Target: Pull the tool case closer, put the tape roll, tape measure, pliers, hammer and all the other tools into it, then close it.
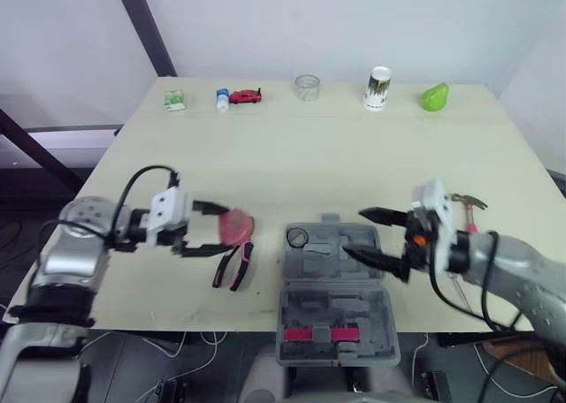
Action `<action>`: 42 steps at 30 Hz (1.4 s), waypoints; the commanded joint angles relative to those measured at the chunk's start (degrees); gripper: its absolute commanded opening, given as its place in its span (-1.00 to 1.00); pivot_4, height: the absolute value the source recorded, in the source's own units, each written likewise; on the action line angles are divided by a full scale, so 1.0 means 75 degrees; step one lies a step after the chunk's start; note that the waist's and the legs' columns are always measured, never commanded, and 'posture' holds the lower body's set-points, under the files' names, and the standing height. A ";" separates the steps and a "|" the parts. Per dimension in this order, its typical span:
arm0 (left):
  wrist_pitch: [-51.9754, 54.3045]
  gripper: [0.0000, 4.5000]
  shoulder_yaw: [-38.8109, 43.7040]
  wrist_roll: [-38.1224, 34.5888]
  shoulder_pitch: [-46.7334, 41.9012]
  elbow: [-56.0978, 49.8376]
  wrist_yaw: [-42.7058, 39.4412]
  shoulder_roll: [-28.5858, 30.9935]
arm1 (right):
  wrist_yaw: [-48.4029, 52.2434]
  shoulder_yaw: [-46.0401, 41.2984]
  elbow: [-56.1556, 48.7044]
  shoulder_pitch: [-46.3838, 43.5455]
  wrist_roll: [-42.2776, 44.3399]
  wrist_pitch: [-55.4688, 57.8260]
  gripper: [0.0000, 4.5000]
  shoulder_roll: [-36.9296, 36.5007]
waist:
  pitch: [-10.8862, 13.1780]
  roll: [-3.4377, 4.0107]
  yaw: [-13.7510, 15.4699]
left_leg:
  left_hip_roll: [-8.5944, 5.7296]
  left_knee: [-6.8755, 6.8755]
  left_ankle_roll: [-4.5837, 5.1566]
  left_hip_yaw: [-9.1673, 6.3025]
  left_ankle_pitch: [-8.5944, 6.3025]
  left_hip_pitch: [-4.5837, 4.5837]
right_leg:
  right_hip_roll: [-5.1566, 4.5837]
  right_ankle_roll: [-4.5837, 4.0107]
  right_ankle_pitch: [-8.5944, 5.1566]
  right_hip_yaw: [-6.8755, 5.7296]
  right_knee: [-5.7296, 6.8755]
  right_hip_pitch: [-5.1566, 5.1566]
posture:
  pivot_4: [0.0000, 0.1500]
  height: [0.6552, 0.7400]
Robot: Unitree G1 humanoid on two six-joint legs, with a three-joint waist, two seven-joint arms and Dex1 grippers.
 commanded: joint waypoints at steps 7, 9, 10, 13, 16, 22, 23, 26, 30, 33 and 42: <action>0.1123 0.35 -0.0630 0.0248 -0.0837 -0.1501 0.1121 -0.1206 | -0.3663 0.0122 0.1859 -0.1787 0.3498 0.1952 1.00 0.1719 | 0.0000 0.0000 -0.0140 | -0.0009 -0.0007 0.0000 -0.0003 0.0000 -0.0010 | 0.0002 0.0000 0.0000 0.0003 -0.0002 -0.0004 | 1.00 1.00; 0.1169 0.35 -0.0783 0.0375 -0.0887 -0.1623 0.1140 -0.1283 | -0.4152 0.0152 0.2084 -0.1950 0.3872 0.2039 1.00 0.1878 | 0.0001 0.0002 -0.0155 | -0.0010 -0.0008 0.0001 -0.0001 0.0000 -0.0010 | 0.0003 0.0000 0.0000 0.0005 -0.0001 -0.0009 | 1.00 1.00; 0.1201 0.35 -0.0860 0.0420 -0.0901 -0.1692 0.1105 -0.1284 | -0.4351 0.0176 0.2164 -0.2016 0.4037 0.2085 1.00 0.1913 | 0.0001 0.0002 -0.0161 | -0.0009 -0.0008 0.0001 -0.0001 0.0000 -0.0010 | 0.0003 0.0000 0.0000 0.0005 0.0001 -0.0010 | 1.00 1.00; 0.1289 0.35 -0.0999 0.0477 -0.0965 -0.1822 0.1012 -0.1259 | -0.4797 0.0212 0.2324 -0.2129 0.4428 0.2150 1.00 0.1925 | 0.0002 0.0003 -0.0163 | -0.0008 -0.0009 0.0001 -0.0002 0.0000 -0.0010 | 0.0008 0.0000 0.0000 0.0005 0.0003 -0.0011 | 1.00 1.00; 0.1769 0.35 -0.1127 0.0345 -0.1137 -0.2031 0.0770 -0.1147 | -0.4946 0.0316 0.2361 -0.2243 0.4460 0.2302 1.00 0.1750 | 0.0002 0.0003 -0.0162 | -0.0008 -0.0009 0.0001 -0.0001 0.0000 -0.0010 | 0.0008 0.0000 0.0000 0.0006 0.0002 -0.0011 | 1.00 1.00; 0.2085 0.35 -0.1250 0.0330 -0.1293 -0.2136 0.0285 -0.0933 | -0.5036 0.0487 0.2534 -0.2428 0.4704 0.2415 1.00 0.1678 | 0.0003 0.0004 -0.0162 | -0.0008 -0.0009 0.0002 -0.0003 0.0000 -0.0013 | 0.0010 0.0001 0.0000 0.0006 0.0001 -0.0011 | 1.00 1.00; 0.2014 0.35 -0.1268 0.0372 -0.1282 -0.2144 0.0246 -0.0917 | -0.5192 0.0484 0.2628 -0.2415 0.4884 0.2331 1.00 0.1760 | 0.0003 0.0004 -0.0174 | -0.0008 -0.0009 0.0002 -0.0002 0.0000 -0.0013 | 0.0010 0.0001 0.0000 0.0006 0.0001 -0.0011 | 1.00 1.00; 0.1921 0.35 -0.1263 0.0402 -0.1246 -0.2194 0.0169 -0.0898 | -0.5518 0.0482 0.2800 -0.2410 0.5328 0.2211 0.62 0.1829 | 0.0004 0.0005 -0.0169 | -0.0006 -0.0010 0.0002 -0.0004 0.0000 -0.0013 | 0.0020 -0.0001 -0.0001 0.0007 0.0001 -0.0013 | 1.00 1.00; 0.1894 0.35 -0.1249 0.0416 -0.1289 -0.2162 0.0217 -0.0986 | -0.5784 0.0603 0.2850 -0.2357 0.5733 0.2223 -0.07 0.1640 | 0.0004 0.0005 -0.0166 | -0.0004 -0.0010 0.0002 0.0001 0.0000 -0.0021 | 0.0019 -0.0001 -0.0001 0.0014 0.0001 -0.0023 | 1.00 1.00; 0.1832 0.35 -0.1272 0.0426 -0.1317 -0.2156 0.0260 -0.1085 | -0.5962 0.0742 0.2814 -0.2298 0.6073 0.2120 -0.65 0.1518 | 0.0004 0.0006 -0.0158 | -0.0004 -0.0010 0.0002 0.0000 0.0000 -0.0023 | 0.0019 -0.0001 -0.0001 0.0013 0.0001 -0.0025 | 1.00 1.00; 0.2724 1.00 -0.1112 -0.0286 -0.1111 -0.2648 0.0524 -0.1552 | -0.6344 0.0774 0.2484 -0.1736 0.7068 0.1645 -0.80 0.0678 | 0.0004 0.0005 -0.0154 | 0.0000 -0.0008 0.0002 -0.0005 0.0000 -0.0042 | 0.0018 0.0000 -0.0001 0.0012 -0.0002 -0.0036 | 1.00 1.00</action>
